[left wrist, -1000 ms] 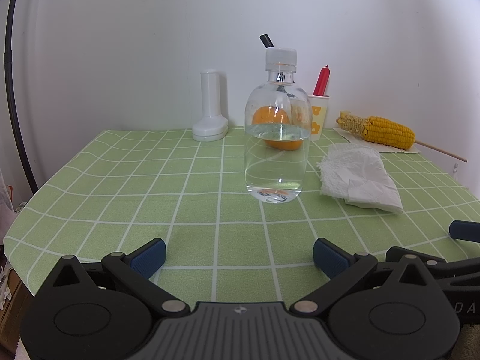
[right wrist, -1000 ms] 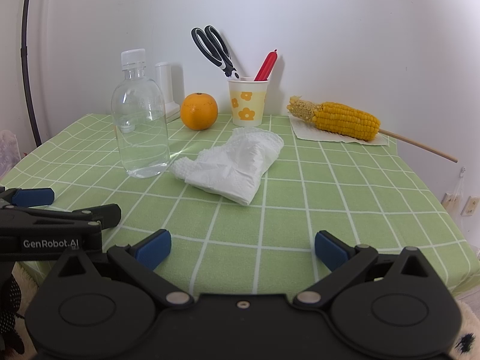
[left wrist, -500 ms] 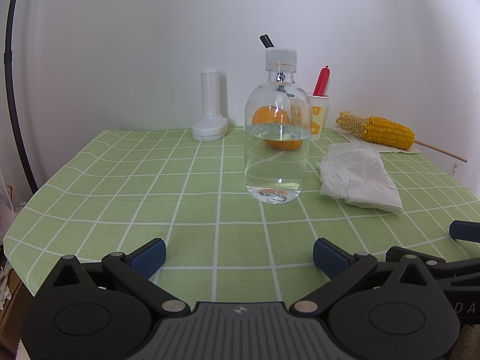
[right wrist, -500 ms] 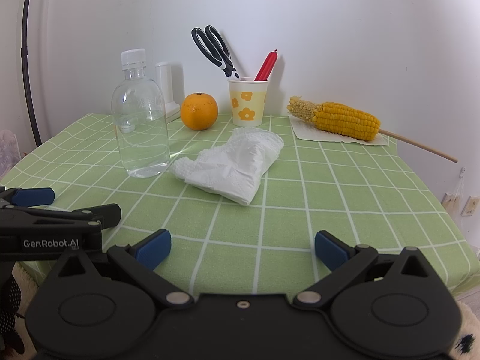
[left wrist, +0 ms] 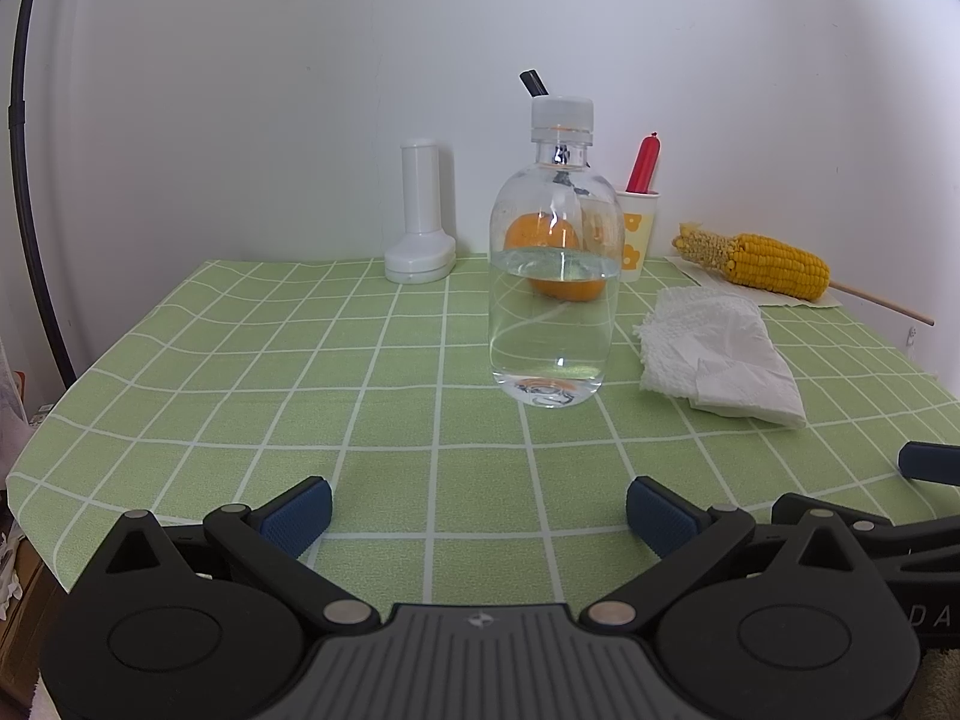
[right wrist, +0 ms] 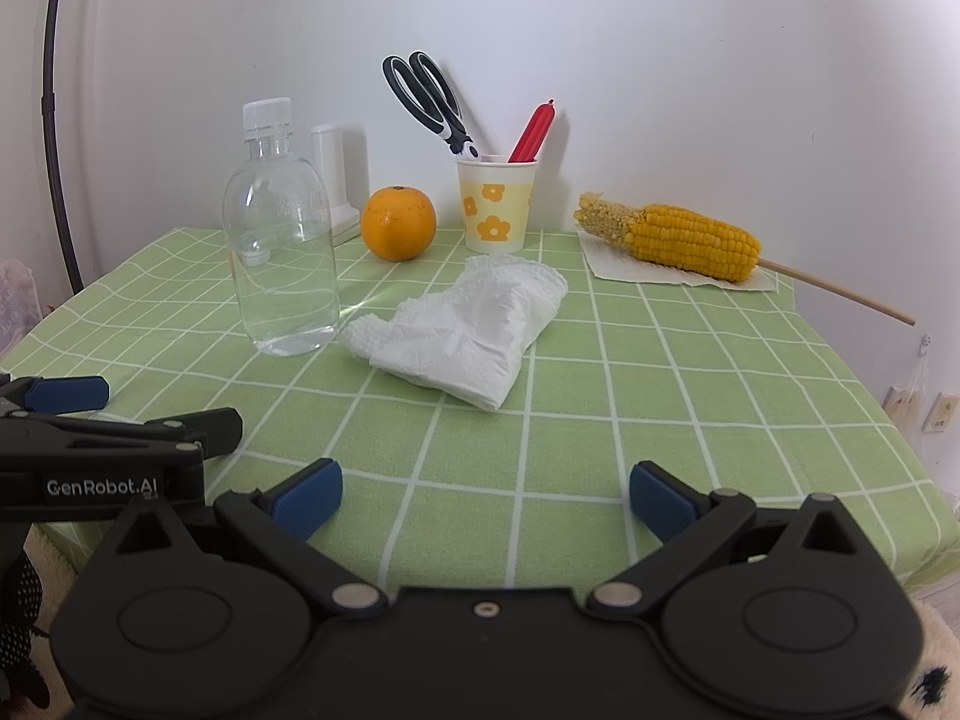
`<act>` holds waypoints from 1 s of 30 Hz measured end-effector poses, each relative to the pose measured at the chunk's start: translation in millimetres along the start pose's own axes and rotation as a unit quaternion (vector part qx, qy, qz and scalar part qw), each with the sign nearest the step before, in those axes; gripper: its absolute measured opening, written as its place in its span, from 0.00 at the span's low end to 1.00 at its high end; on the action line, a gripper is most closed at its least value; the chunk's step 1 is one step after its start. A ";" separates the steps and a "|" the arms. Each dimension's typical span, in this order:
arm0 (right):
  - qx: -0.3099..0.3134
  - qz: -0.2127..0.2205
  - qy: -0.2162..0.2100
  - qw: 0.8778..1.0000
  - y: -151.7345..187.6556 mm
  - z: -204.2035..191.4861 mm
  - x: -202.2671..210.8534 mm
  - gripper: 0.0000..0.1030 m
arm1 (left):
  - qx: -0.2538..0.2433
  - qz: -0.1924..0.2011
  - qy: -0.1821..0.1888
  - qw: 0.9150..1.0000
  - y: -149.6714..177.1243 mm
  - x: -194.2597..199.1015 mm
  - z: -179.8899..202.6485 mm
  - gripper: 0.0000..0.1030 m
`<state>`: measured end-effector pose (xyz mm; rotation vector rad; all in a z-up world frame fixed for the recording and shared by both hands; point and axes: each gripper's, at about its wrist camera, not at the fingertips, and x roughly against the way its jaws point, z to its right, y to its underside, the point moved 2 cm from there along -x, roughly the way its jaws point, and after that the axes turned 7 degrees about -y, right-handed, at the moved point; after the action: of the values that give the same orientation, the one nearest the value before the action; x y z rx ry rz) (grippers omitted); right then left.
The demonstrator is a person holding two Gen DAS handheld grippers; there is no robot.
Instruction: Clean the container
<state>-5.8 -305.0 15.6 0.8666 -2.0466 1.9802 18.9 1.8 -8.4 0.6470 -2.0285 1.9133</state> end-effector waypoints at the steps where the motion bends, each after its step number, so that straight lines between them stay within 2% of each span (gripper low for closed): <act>1: 0.000 0.000 0.000 1.000 0.0 0.0 0.0 1.00 | 0.000 0.000 0.000 1.000 0.0 0.0 0.0 1.00; 15: -0.003 -0.023 -0.016 1.000 -6.4 4.4 -2.4 1.00 | 0.002 -0.004 -0.002 1.000 0.5 0.0 0.0 1.00; 18: -0.015 -0.025 -0.031 0.999 -10.2 10.1 -3.4 0.99 | 0.014 -0.007 0.014 1.000 -4.1 -0.1 -1.4 1.00; 23: -0.061 -0.024 -0.055 0.996 -23.9 27.3 -9.0 0.86 | 0.030 0.015 0.030 0.999 -22.8 1.9 -1.7 1.00; 27: -0.090 -0.021 -0.064 0.994 -39.1 41.6 -19.3 0.85 | 0.040 0.027 0.044 0.998 -41.4 -4.8 -2.8 1.00; 30: -0.102 -0.025 -0.070 0.992 -50.2 48.6 -32.2 0.79 | 0.047 0.032 0.052 0.997 -52.4 -13.7 -4.0 1.00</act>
<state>59.2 -339.9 37.5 1.0271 -2.2303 1.6915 56.4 6.3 30.6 0.4991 -1.9286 2.0442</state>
